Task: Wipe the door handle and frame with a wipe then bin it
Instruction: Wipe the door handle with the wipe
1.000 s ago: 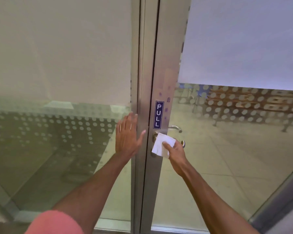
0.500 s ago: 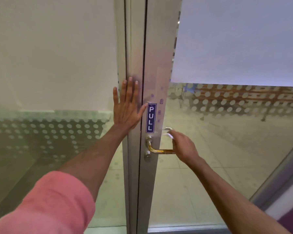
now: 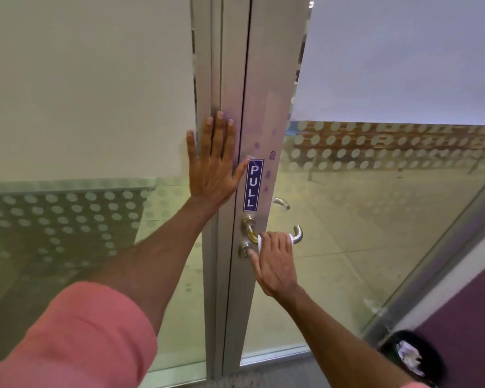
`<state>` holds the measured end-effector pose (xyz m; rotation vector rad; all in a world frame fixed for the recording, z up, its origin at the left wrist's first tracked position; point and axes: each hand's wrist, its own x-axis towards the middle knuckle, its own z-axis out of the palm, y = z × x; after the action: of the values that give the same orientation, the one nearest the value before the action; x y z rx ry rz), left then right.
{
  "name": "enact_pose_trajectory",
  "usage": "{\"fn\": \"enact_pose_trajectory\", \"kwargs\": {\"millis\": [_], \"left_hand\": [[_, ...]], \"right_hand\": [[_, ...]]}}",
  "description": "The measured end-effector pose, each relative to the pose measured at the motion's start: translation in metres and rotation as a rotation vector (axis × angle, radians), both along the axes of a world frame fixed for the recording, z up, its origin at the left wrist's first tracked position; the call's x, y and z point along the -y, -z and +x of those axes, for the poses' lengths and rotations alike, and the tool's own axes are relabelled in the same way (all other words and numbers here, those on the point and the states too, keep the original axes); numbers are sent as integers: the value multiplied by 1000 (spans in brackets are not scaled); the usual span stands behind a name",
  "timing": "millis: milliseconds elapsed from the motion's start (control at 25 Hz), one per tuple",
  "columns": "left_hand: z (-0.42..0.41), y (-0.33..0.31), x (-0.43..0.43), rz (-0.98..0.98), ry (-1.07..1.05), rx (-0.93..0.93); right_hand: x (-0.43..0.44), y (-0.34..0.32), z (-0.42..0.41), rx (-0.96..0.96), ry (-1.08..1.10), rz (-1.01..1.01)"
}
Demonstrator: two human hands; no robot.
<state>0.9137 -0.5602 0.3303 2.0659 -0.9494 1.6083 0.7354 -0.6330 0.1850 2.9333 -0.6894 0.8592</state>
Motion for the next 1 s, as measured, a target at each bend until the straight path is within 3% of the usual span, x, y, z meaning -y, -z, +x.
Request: {"fn": "enact_pose_trajectory", "kwargs": {"millis": [120, 280, 560, 800, 1000], "left_hand": [[0, 0, -1, -3, -11, 13], [-1, -1, -1, -5, -9, 10], [-4, -1, -1, -4, -8, 0], [-2, -2, 0, -29, 4, 26], [-1, 0, 1, -20, -6, 30]], "right_hand": [[-22, 4, 15, -9, 70, -4], [-8, 12, 2, -37, 9, -118], [-46, 13, 46, -65, 205, 12], [-6, 20, 7, -29, 1, -219], [-21, 25, 23, 48, 101, -141]]}}
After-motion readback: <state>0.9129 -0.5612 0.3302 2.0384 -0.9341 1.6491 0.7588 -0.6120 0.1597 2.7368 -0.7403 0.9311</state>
